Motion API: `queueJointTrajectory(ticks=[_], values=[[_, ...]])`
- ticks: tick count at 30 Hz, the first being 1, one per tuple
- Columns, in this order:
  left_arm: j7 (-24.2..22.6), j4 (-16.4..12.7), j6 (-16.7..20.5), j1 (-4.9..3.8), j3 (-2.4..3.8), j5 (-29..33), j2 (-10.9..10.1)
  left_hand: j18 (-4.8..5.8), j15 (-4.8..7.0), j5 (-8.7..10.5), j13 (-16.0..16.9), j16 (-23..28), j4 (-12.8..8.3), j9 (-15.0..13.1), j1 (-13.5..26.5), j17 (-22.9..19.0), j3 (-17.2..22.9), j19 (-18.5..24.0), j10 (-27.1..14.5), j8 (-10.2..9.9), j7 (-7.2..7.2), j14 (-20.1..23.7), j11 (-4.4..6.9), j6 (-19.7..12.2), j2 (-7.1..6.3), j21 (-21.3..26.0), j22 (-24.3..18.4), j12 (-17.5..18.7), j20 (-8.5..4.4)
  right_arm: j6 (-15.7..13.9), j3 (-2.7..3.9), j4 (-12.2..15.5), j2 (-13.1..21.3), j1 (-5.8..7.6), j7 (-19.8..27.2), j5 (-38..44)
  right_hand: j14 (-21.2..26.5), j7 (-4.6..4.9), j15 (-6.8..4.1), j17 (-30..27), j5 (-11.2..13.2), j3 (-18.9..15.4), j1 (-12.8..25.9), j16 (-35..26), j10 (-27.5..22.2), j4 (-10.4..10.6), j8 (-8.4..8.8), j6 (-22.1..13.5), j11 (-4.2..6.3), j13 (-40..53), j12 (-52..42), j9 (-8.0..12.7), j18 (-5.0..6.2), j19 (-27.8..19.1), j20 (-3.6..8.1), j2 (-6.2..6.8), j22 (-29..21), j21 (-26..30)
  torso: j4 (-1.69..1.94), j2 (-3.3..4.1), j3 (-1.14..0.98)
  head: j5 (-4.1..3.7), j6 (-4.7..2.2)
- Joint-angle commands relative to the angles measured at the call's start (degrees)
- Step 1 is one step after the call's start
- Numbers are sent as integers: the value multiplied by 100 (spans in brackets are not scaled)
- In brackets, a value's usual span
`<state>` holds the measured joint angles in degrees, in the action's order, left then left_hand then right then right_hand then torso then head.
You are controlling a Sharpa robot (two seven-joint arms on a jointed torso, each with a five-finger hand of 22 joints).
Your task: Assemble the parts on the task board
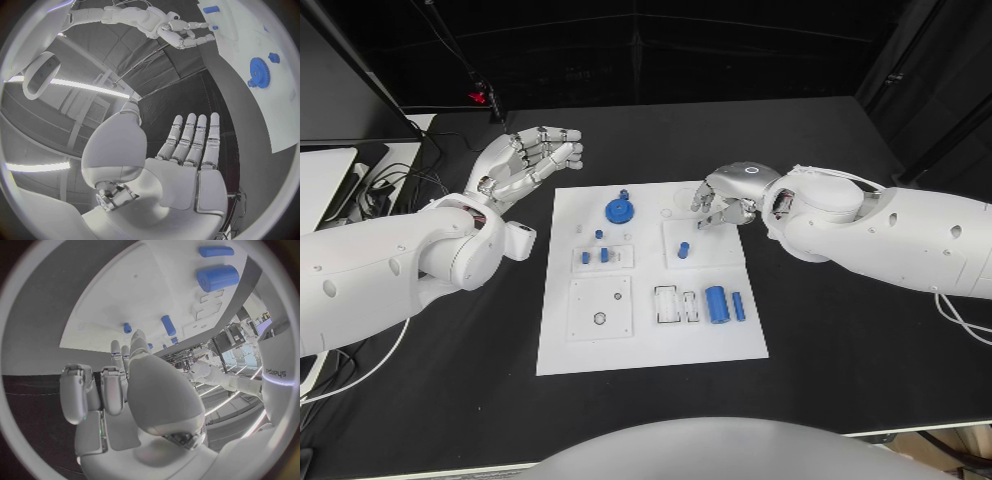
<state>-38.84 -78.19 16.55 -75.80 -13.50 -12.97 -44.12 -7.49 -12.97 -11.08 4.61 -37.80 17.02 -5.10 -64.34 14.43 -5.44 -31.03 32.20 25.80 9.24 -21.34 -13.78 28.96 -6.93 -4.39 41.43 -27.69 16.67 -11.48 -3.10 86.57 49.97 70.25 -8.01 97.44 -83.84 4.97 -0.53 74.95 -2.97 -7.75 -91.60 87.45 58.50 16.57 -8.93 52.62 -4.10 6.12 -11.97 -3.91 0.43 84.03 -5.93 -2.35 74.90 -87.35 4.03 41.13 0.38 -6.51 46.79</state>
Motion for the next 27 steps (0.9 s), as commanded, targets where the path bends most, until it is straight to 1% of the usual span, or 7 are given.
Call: queueJointTrajectory(ticks=[1,9,12,20,23,27], values=[[-470,-12,-45,-7,4,45,-13,29,-9,40,7,-31,8,-8,-1,-14,34,-49,-39,41,680,48,4,-36,75,20,-12,-49,-13,207,3,-16,-24,7,-102,127,-529,0,-28,1063,28,54,42,-26,98,6,37,60,13,-34,37,0,50,376,52,36,1363,35,-4,2,1,-2,3],[-463,-11,-36,-6,4,45,-17,25,-8,53,1,-102,8,-10,-8,-66,62,-87,-78,132,682,55,3,-88,132,20,-50,-131,-15,377,3,-56,-97,1,-216,187,-529,-16,-27,1060,30,110,-8,-26,223,-3,50,127,33,-116,86,-2,51,377,50,54,1358,42,-1,4,-2,8,12],[-456,-13,-29,-6,4,45,-16,19,-5,62,-3,-158,2,-11,-22,-105,89,-122,-102,201,683,54,3,-124,185,14,-75,-195,-16,468,3,-69,-123,-4,-297,212,-529,-18,-32,1060,28,123,-20,-25,243,-1,53,144,37,-137,101,-3,51,378,53,56,1358,43,-1,4,-1,4,12],[-437,-9,-12,-6,4,45,-14,8,2,68,-13,-248,-2,-8,-40,-166,125,-184,-135,302,684,42,4,-179,268,-1,-108,-290,-17,635,3,-106,-186,-16,-458,242,-530,4,-30,1059,28,174,-63,-24,322,3,57,212,55,-202,152,-6,53,375,56,41,1353,52,-6,2,0,13,31],[-428,-5,-9,-6,4,45,-10,5,4,65,-16,-272,-4,-7,-49,-183,133,-201,-144,328,684,38,5,-192,292,-5,-116,-315,-18,660,3,-116,-207,-21,-467,245,-531,4,-30,1059,28,192,-77,-23,367,4,52,256,66,-226,171,-9,55,371,59,37,1349,60,-1,1,-1,8,36],[-422,-3,-7,-6,4,46,-6,1,6,57,-21,-307,-6,-5,-58,-211,147,-224,-159,368,684,35,5,-215,334,-11,-130,-353,-18,709,3,-128,-233,-28,-483,255,-531,8,-47,1059,28,215,-92,-23,422,7,43,315,88,-245,195,-14,58,366,70,27,1345,70,0,1,0,25,72]])
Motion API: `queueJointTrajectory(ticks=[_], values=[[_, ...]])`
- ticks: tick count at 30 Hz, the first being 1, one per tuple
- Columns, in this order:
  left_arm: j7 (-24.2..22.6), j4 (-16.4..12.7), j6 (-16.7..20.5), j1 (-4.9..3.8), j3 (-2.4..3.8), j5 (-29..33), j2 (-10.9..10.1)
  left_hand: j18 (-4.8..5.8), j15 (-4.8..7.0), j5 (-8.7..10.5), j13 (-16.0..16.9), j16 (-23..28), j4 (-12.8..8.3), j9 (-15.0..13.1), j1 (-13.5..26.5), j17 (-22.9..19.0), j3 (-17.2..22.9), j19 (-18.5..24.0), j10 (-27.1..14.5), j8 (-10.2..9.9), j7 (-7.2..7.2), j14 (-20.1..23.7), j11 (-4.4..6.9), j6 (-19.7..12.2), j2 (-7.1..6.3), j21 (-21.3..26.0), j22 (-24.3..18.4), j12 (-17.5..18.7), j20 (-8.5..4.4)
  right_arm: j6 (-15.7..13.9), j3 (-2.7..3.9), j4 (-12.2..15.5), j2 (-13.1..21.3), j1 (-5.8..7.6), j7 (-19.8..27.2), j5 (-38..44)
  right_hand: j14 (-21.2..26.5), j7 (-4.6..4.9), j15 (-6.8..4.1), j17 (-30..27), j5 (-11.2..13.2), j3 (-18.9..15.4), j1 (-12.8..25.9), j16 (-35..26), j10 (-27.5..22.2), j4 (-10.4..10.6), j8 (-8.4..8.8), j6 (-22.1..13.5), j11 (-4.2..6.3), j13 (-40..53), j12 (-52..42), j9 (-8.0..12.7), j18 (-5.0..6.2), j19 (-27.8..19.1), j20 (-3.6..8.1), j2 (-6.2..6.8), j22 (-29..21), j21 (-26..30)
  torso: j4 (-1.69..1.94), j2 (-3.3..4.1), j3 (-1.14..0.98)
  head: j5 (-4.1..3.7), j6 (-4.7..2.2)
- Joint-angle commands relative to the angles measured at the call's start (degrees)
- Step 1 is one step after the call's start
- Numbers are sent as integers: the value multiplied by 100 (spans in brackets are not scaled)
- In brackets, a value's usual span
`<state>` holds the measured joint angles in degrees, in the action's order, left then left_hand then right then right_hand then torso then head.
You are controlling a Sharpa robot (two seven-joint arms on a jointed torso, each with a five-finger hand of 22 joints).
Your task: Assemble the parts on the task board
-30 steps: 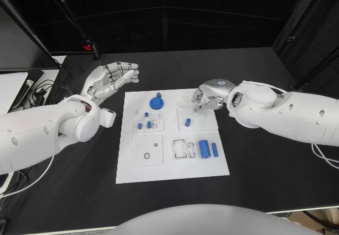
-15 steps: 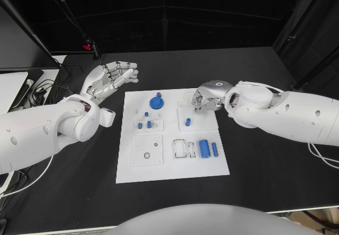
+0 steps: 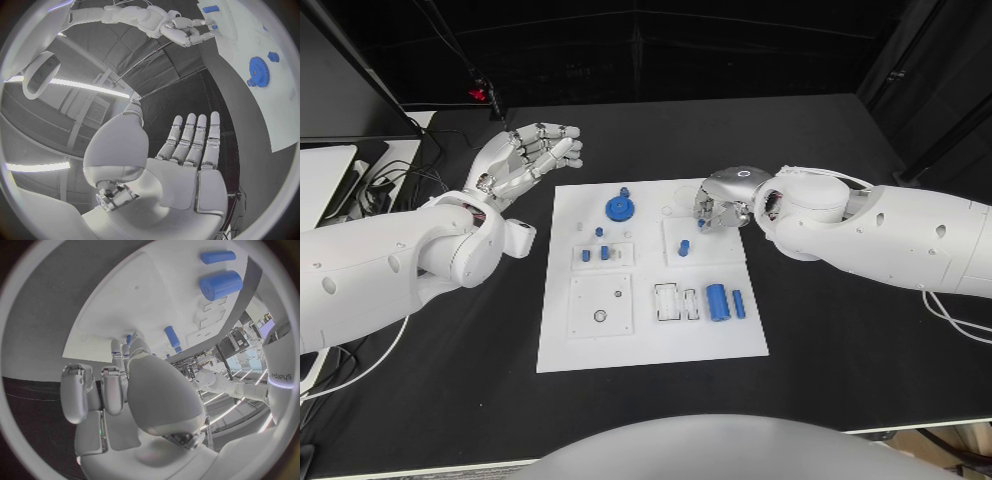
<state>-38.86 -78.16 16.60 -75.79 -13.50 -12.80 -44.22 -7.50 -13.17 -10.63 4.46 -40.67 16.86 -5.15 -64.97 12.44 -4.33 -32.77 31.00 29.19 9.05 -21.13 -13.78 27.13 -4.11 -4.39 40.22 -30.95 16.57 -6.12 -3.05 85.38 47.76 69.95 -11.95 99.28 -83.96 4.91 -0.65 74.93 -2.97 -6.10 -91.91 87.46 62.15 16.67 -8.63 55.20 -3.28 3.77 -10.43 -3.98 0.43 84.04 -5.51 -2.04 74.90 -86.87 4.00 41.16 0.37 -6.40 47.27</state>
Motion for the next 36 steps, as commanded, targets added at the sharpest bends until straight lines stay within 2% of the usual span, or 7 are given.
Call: queueJointTrajectory(ticks=[1,9,31,36], values=[[-420,-6,-15,-7,3,28,4,1,27,4,-8,-29,10,1,2,-19,38,-56,-42,39,704,13,6,-37,60,-12,-12,-36,-8,190,-2,-11,-15,1,-98,76,-519,15,-38,1062,28,55,-66,-23,65,-3,12,68,11,-13,46,-7,58,365,31,-8,1344,22,5,-2,1,17,27],[-413,-6,-19,-7,3,28,2,-3,30,-28,-12,-61,8,4,-8,-44,40,-77,-51,75,704,9,7,-56,76,-18,-23,-72,-9,273,-2,-37,-46,-7,-144,92,-519,34,-61,1060,28,99,-98,-23,122,-2,16,115,31,-22,84,-6,61,359,49,-42,1339,33,-3,-3,3,34,29],[-389,13,-20,-7,3,29,18,-11,35,-47,-21,-123,4,11,-31,-97,52,-115,-70,147,704,-2,8,-94,142,-28,-48,-143,-10,405,-2,-35,-87,-16,-155,142,-522,-21,-174,1063,28,210,-159,-18,481,3,-103,604,118,-26,247,-45,60,365,152,-74,1337,39,3,-2,3,22,51],[-382,15,-20,-7,3,29,18,-13,37,-51,-24,-141,3,13,-42,-113,54,-127,-78,167,704,-7,8,-104,157,-32,-54,-161,-10,339,-2,-20,-89,-18,-108,205,-523,-38,-198,1069,28,247,-195,-13,576,-7,-132,722,141,-25,275,-56,55,377,173,-92,1346,23,1,-3,1,26,53]])
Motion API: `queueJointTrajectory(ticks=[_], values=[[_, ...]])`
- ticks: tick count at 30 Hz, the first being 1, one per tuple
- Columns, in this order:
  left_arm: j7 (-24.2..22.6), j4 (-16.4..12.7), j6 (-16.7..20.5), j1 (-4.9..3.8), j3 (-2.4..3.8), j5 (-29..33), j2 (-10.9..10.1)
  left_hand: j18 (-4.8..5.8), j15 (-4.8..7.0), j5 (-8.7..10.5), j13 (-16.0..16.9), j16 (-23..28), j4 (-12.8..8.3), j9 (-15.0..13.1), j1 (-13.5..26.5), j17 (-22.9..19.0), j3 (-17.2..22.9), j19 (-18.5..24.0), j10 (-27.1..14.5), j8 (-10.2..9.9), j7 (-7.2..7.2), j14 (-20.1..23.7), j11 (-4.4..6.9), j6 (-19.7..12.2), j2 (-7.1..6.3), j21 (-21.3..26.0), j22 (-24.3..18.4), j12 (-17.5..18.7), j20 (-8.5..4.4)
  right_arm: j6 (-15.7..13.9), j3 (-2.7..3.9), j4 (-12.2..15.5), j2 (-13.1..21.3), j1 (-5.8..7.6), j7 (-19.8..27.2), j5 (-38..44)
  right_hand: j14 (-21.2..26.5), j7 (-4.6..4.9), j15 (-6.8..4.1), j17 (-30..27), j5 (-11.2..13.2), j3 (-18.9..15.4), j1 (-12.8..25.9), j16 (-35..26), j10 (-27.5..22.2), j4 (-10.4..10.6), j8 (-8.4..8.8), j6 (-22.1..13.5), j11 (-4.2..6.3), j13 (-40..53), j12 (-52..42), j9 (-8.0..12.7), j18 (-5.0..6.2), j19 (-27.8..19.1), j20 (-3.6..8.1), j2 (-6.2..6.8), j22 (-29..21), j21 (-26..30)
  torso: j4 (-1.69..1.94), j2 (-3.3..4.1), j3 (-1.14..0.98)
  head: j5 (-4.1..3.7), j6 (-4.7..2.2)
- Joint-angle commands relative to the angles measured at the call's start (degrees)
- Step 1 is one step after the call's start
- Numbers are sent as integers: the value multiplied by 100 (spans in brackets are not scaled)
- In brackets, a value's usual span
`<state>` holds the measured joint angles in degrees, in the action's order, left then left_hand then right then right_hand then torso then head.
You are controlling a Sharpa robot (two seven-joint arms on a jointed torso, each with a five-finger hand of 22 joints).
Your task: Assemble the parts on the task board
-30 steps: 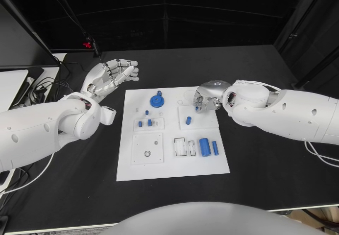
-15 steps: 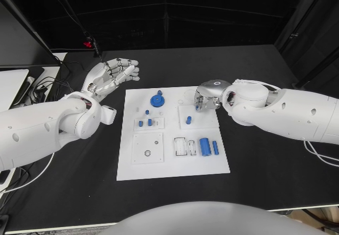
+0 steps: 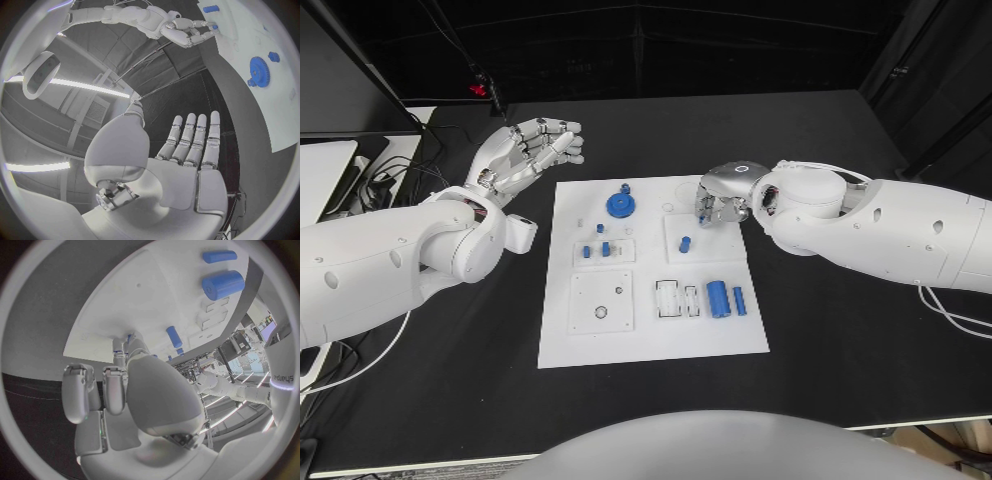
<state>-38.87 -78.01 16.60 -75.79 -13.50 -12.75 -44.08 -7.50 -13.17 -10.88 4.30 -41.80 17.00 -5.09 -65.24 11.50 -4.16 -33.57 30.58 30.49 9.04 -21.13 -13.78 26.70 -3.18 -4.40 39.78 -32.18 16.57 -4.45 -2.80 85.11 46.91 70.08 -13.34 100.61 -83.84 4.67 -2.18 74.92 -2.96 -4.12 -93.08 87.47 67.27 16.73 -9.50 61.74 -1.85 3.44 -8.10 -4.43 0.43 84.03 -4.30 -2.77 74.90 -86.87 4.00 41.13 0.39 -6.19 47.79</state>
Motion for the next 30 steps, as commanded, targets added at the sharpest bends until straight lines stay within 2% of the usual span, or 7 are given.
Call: queueJointTrajectory(ticks=[1,15,30], values=[[-381,1,-19,-8,4,24,4,-13,37,-27,-8,-29,-11,7,-15,-18,37,-47,-37,37,705,-7,9,-61,64,-32,-10,-38,-10,137,-27,14,-2,-32,49,93,-535,-17,-49,1069,27,58,-90,-15,86,-14,-52,91,2,8,48,-12,55,380,55,-23,1348,20,3,1,-1,5,0],[-374,11,-27,-8,4,24,1,-15,39,-38,-12,-48,-12,10,-28,-37,37,-58,-46,60,705,-10,9,-73,80,-34,-18,-59,-10,-565,-27,182,75,-55,253,438,-535,-9,-69,1068,27,124,-144,-14,202,-4,-60,211,7,5,120,-15,42,410,82,-43,1369,-23,-3,2,-5,30,6],[-368,23,-37,-4,4,24,-4,-16,39,-59,-16,-64,-12,14,-40,-57,37,-65,-57,81,705,-10,9,-86,95,-35,-27,-78,-10,-1075,-25,424,241,-55,330,563,-537,3,-58,1076,27,136,-144,-9,246,-2,-53,239,1,5,146,-13,35,425,83,-29,1380,-45,-2,-1,1,36,20]])
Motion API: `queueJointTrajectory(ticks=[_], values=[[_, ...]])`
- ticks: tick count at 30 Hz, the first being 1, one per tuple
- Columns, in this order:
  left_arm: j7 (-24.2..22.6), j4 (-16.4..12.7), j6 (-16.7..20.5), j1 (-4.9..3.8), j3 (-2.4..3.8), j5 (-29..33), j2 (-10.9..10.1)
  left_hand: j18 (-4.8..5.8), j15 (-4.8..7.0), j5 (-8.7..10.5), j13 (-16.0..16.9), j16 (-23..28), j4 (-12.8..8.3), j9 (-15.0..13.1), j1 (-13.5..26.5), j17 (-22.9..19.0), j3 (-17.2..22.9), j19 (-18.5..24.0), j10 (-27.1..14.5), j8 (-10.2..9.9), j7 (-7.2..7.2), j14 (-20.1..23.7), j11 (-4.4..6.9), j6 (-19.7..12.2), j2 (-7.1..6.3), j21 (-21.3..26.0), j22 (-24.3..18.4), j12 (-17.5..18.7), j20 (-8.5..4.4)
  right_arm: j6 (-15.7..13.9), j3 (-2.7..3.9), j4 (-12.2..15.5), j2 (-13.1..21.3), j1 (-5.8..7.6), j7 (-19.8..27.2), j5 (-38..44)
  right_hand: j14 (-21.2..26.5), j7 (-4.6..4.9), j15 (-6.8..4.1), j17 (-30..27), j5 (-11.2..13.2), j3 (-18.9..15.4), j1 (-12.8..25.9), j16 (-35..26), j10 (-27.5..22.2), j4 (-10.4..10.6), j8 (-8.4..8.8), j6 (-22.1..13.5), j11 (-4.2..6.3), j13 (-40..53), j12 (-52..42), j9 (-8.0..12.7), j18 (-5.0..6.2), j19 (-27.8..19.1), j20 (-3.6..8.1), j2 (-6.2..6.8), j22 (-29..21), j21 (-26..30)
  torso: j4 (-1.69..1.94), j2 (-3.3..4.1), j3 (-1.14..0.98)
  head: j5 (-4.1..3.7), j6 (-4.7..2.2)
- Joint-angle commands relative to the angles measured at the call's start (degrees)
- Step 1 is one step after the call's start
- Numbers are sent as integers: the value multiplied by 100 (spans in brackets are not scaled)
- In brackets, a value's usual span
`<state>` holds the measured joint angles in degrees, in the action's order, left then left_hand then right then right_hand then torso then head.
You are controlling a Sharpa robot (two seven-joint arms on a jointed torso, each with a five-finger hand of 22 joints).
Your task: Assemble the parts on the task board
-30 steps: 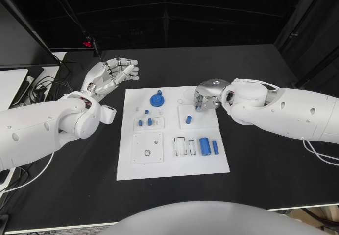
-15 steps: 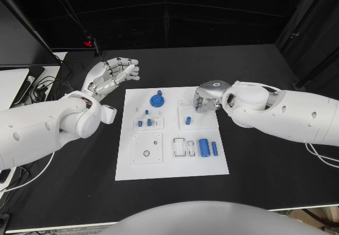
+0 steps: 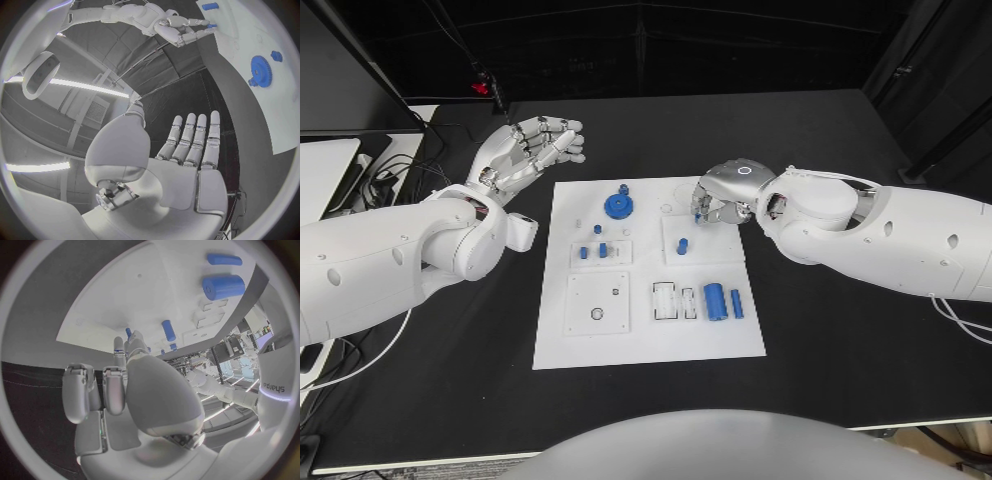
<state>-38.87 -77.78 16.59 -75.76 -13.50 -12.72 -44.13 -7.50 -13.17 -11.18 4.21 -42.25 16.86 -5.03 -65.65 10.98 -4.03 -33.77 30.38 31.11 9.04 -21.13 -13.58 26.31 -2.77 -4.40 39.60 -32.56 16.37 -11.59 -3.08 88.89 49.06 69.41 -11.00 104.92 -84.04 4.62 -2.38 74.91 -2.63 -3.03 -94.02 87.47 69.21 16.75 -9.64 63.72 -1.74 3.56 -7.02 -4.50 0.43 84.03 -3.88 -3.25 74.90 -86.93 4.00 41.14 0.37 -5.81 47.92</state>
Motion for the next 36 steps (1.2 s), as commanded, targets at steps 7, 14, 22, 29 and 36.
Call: queueJointTrajectory(ticks=[7,14,22,29,36], values=[[-361,0,-38,-4,3,21,-4,-16,39,-43,-8,-27,1,11,-4,-16,22,-49,-42,30,706,-8,-11,-55,61,-36,-14,-50,10,-445,7,208,145,14,66,219,-518,11,-30,1082,-7,31,-46,-5,68,-1,-35,52,-12,-7,49,-4,31,432,38,24,1385,-49,-2,-3,2,16,18],[-357,10,-34,-3,3,21,-1,-16,39,-52,-10,-33,1,12,-8,-23,21,-51,-47,38,707,-7,-12,-60,65,-36,-17,-57,10,-475,17,485,301,38,26,273,-518,12,-27,1085,-7,35,-45,-3,79,0,-33,58,-13,-7,55,-3,28,439,37,25,1391,-60,1,-5,4,58,43],[-354,26,-41,1,3,21,26,-16,39,-52,-10,-33,1,12,-8,-23,21,-51,-47,38,707,-7,-12,-60,65,-36,-17,-57,10,-537,41,716,309,92,36,289,-521,11,-14,1097,-7,63,-54,5,125,-1,-29,90,-11,-7,78,-2,22,452,29,18,1401,-80,7,-6,5,84,60],[-352,33,-43,3,3,21,38,-16,39,-52,-10,-33,1,12,-8,-23,21,-51,-47,38,707,-7,-12,-60,65,-36,-17,-57,10,-625,55,828,189,101,101,291,-520,14,-11,1092,-7,68,-52,2,133,0,-26,94,-14,-7,86,-1,23,450,27,17,1399,-77,15,-1,0,136,84],[-352,53,-42,4,3,21,49,-16,39,-52,-10,-33,1,12,-8,-23,21,-51,-47,38,707,-7,-12,-60,65,-36,-17,-57,10,-659,60,958,-15,103,199,272,-519,26,5,1087,-7,80,-44,0,158,3,-19,107,-21,-7,102,1,24,446,18,15,1396,-70,3,-3,4,334,140]])
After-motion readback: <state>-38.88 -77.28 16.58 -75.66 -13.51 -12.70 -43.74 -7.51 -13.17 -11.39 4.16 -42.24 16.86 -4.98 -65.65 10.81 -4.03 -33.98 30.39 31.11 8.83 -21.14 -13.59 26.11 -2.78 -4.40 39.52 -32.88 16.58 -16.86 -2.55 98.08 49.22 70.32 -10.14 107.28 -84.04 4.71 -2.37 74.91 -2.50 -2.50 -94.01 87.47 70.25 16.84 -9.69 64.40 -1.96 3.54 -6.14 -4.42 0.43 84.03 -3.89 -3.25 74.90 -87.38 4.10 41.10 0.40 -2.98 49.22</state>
